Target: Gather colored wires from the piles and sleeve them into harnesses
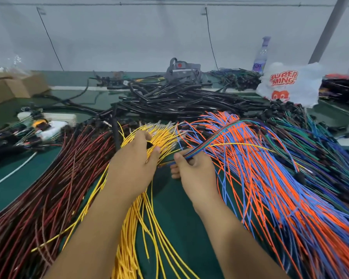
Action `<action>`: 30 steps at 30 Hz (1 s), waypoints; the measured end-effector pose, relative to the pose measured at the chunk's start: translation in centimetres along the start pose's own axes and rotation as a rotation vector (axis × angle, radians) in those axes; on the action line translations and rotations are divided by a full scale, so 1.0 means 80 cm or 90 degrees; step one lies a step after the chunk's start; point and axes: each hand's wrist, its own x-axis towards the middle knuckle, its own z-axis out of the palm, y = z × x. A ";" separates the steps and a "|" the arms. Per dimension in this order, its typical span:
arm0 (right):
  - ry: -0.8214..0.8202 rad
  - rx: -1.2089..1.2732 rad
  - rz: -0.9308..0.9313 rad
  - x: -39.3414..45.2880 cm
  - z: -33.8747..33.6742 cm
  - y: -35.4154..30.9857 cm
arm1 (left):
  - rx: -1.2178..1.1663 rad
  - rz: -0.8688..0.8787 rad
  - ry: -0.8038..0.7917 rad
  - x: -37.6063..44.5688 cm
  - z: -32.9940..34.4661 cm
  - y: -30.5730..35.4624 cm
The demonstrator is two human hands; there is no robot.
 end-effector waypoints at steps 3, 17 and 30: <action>0.001 0.022 0.008 0.002 -0.001 -0.002 | -0.082 -0.001 -0.047 0.004 0.003 -0.003; 0.066 0.073 -0.047 0.004 -0.002 -0.007 | -0.021 -0.009 -0.097 0.005 0.002 -0.013; 0.047 0.286 -0.039 0.005 -0.014 -0.011 | -0.228 0.077 -0.170 0.006 0.001 -0.013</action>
